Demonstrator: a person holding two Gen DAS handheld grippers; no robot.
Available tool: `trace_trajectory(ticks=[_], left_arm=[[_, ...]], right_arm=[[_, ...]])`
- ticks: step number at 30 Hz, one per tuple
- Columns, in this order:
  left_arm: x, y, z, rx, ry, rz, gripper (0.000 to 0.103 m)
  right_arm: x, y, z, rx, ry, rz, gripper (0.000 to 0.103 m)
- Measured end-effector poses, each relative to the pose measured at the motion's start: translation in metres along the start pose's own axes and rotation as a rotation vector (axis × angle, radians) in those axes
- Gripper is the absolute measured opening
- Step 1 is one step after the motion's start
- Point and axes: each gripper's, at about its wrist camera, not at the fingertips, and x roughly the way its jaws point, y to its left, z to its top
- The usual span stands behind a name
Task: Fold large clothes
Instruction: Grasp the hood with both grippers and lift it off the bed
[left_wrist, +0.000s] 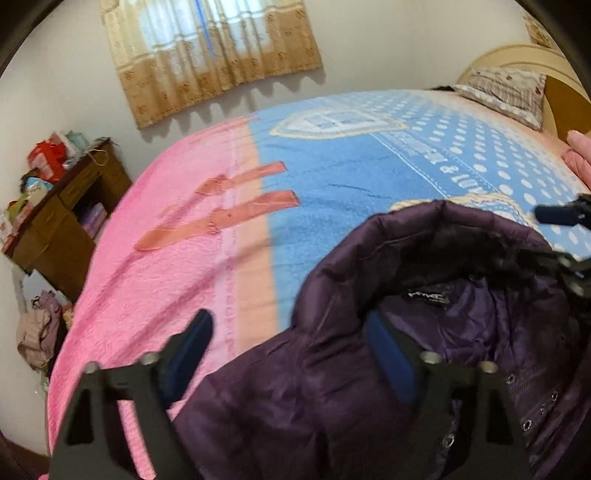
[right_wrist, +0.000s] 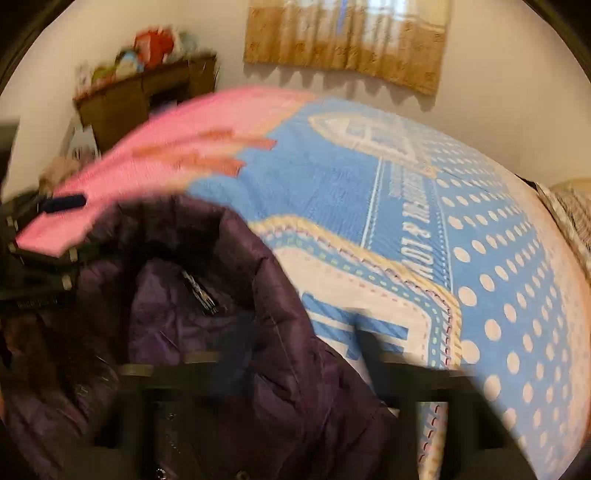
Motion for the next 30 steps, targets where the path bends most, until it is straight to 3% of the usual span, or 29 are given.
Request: trace_trajectory(ticks=[2, 3, 5, 11, 14, 17, 24, 26, 27, 28, 30], left_arm=[[0.002, -0.001, 0.000, 0.008, 0.028, -0.044, 0.030], [0.000, 0.001, 0.000, 0.012, 0.033, -0.060, 0.022], [-0.013, 0.004, -0.004, 0.026, 0.008, -0.077, 0.016], [-0.066, 0.003, -0.040, 0.168, -0.104, -0.064, 0.013], [-0.079, -0.010, -0.072, 0.301, -0.142, -0.021, 0.013], [-0.068, -0.019, -0.096, 0.337, -0.074, -0.045, 0.013], [-0.057, -0.032, -0.116, 0.390, -0.039, -0.035, 0.012], [-0.060, -0.031, -0.114, 0.379, -0.036, -0.042, 0.012], [-0.061, -0.030, -0.114, 0.377, -0.035, -0.044, 0.012], [-0.061, -0.030, -0.116, 0.376, -0.039, -0.046, 0.012], [-0.061, -0.029, -0.117, 0.376, -0.044, -0.049, 0.012]], right_arm=[[0.000, 0.005, -0.004, -0.034, -0.004, -0.018, 0.015], [-0.003, 0.006, -0.006, -0.046, -0.012, -0.016, 0.014], [-0.018, 0.007, -0.013, -0.070, -0.032, -0.014, 0.013], [-0.059, 0.015, -0.044, -0.133, -0.062, -0.006, 0.011], [-0.052, 0.020, -0.064, -0.167, -0.014, -0.013, 0.011], [-0.033, 0.024, -0.086, -0.173, 0.056, -0.012, 0.011], [-0.033, 0.035, -0.089, -0.224, 0.132, -0.036, 0.012], [-0.044, 0.032, -0.080, -0.208, 0.166, -0.010, 0.020], [-0.054, 0.026, -0.074, -0.165, 0.191, 0.002, 0.033], [-0.061, 0.024, -0.069, -0.134, 0.187, 0.013, 0.047], [-0.088, 0.014, -0.054, -0.032, 0.124, 0.041, 0.058]])
